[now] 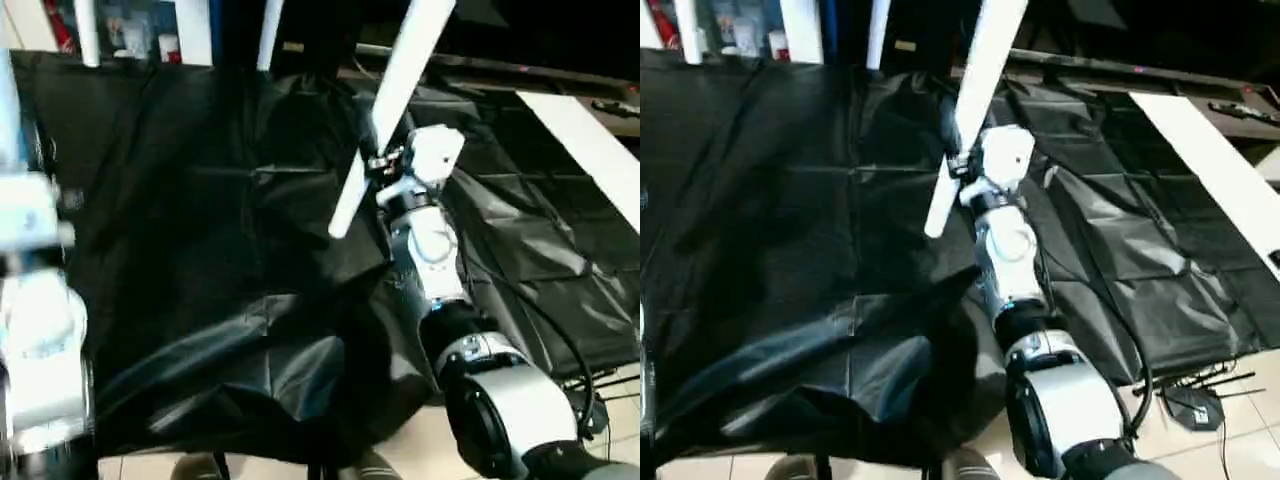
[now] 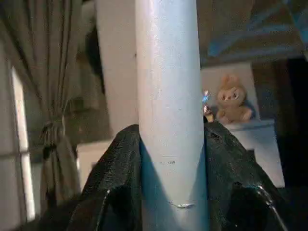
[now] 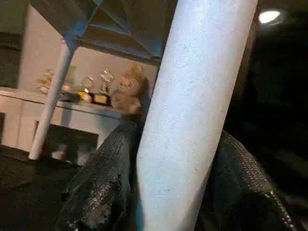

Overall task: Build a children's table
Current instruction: Flip table

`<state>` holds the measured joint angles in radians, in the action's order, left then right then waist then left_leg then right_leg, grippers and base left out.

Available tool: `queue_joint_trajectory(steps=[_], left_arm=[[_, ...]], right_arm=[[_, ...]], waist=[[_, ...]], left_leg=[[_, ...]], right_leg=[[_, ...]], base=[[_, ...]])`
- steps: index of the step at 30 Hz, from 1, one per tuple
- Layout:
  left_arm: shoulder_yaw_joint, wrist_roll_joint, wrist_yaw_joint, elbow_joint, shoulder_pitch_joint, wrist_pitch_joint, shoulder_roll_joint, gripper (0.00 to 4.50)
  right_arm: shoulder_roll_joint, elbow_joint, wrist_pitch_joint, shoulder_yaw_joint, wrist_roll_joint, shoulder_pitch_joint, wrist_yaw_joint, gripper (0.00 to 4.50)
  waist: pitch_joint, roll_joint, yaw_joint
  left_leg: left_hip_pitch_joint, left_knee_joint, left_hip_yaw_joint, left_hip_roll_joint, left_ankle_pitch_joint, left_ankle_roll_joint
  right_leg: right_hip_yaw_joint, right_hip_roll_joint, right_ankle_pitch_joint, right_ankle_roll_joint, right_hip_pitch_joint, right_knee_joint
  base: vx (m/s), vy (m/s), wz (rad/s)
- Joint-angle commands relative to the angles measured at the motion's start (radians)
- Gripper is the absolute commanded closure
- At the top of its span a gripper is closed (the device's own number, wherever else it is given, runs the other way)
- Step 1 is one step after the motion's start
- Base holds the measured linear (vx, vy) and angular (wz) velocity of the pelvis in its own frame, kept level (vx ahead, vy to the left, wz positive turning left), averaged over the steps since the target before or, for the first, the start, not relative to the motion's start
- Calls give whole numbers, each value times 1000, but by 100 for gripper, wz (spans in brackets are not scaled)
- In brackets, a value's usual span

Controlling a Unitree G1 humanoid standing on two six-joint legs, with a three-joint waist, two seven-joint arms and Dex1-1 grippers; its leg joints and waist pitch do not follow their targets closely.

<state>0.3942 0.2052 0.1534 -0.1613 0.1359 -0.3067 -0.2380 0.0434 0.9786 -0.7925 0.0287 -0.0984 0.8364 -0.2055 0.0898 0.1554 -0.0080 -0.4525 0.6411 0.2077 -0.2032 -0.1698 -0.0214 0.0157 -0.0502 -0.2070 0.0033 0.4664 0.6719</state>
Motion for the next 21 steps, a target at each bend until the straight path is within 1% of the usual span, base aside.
queue_joint_trajectory(steps=[1,3,4,5,6,7,8,9,10,11,13,16,19,20,21], left_arm=[[-23,11,-24,-20,-15,-39,-5,289],[-31,-9,-33,1,-44,-48,3,289],[-34,-15,-36,10,-57,-55,6,289],[-42,-38,-51,25,-73,-54,13,289],[-49,-48,-60,32,-82,-54,15,289],[-58,-60,-72,42,-94,-53,18,289],[-68,-74,-88,45,-100,-46,20,289],[-74,-83,-97,46,-103,-42,21,289],[-80,-90,-107,47,-105,-36,22,289],[-98,-112,-134,48,-112,-17,24,289],[-107,-123,-147,53,-120,-14,25,289],[-116,-130,-156,58,-129,-19,20,289],[-134,-157,-190,53,-147,-6,1,289],[-136,-161,-196,52,-149,-2,-1,289],[-143,-175,-215,51,-152,6,-10,289]], right_arm=[[-30,-69,-65,-68,101,5,-64,266],[-31,-69,-64,-77,107,-10,-62,266],[-32,-67,-66,-82,114,-17,-60,266],[-35,-59,-68,-87,125,-27,-54,266],[-37,-52,-69,-90,132,-33,-50,266],[-40,-43,-72,-92,141,-42,-44,266],[-43,-39,-73,-94,145,-48,-40,266],[-44,-38,-74,-95,148,-52,-37,266],[-46,-37,-75,-96,150,-57,-35,266],[-50,-36,-78,-98,154,-72,-29,266],[-54,-38,-83,-104,166,-95,-25,266],[-57,-47,-82,-109,173,-118,-24,266],[-61,-73,-71,-106,169,-164,-18,266],[-61,-77,-69,-105,168,-171,-18,266],[-64,-87,-64,-103,165,-190,-16,266]], waist=[[-108,-37,26],[-105,-40,34],[-97,-41,39],[-83,-42,40],[-83,-42,40],[-75,-43,45],[-73,-41,43],[-76,-39,46],[-77,-41,47],[-77,-40,51],[-76,-39,54],[-77,-38,56],[-78,-37,56],[-78,-34,57],[-76,-35,57]], left_leg=[[67,-47,-17,-35,57,135],[73,-50,-16,-37,20,113],[74,-58,-15,-38,-39,90],[79,-70,-14,-41,-162,46],[79,-70,-14,-41,-162,46],[90,-82,-20,-42,-325,-30],[89,-88,-27,-39,-407,-74],[92,-88,-29,-38,-426,-88],[95,-88,-30,-38,-439,-97],[94,-89,-32,-37,-456,-105],[95,-91,-33,-36,-488,-108],[93,-95,-38,-34,-533,-117],[90,-99,-42,-34,-553,-119],[91,-99,-41,-33,-553,-118],[95,-96,-40,-32,-568,-117]], right_leg=[[-26,-57,288,-239,-77,-36],[-25,-54,241,-228,-72,-41],[-25,-55,170,-217,-68,-50],[-25,-57,27,-201,-61,-69],[-25,-57,27,-201,-61,-69],[-26,-60,-174,-166,-54,-89],[-25,-61,-276,-141,-53,-98],[-25,-64,-302,-131,-52,-101],[-26,-64,-310,-126,-48,-102],[-26,-65,-319,-114,-44,-106],[-25,-64,-345,-101,-39,-112],[-20,-65,-389,-88,-38,-119],[-15,-67,-395,-85,-40,-121],[-14,-67,-396,-84,-40,-122],[-14,-68,-410,-83,-33,-126]], base=[[0,0,0],[0,0,0],[0,0,0],[0,0,0],[0,0,0],[0,0,0],[-61,15,-2],[-67,15,-2],[-105,22,-3],[-72,14,-1],[-35,5,0],[-61,16,-3],[-19,7,-2],[0,0,0],[0,0,0]])
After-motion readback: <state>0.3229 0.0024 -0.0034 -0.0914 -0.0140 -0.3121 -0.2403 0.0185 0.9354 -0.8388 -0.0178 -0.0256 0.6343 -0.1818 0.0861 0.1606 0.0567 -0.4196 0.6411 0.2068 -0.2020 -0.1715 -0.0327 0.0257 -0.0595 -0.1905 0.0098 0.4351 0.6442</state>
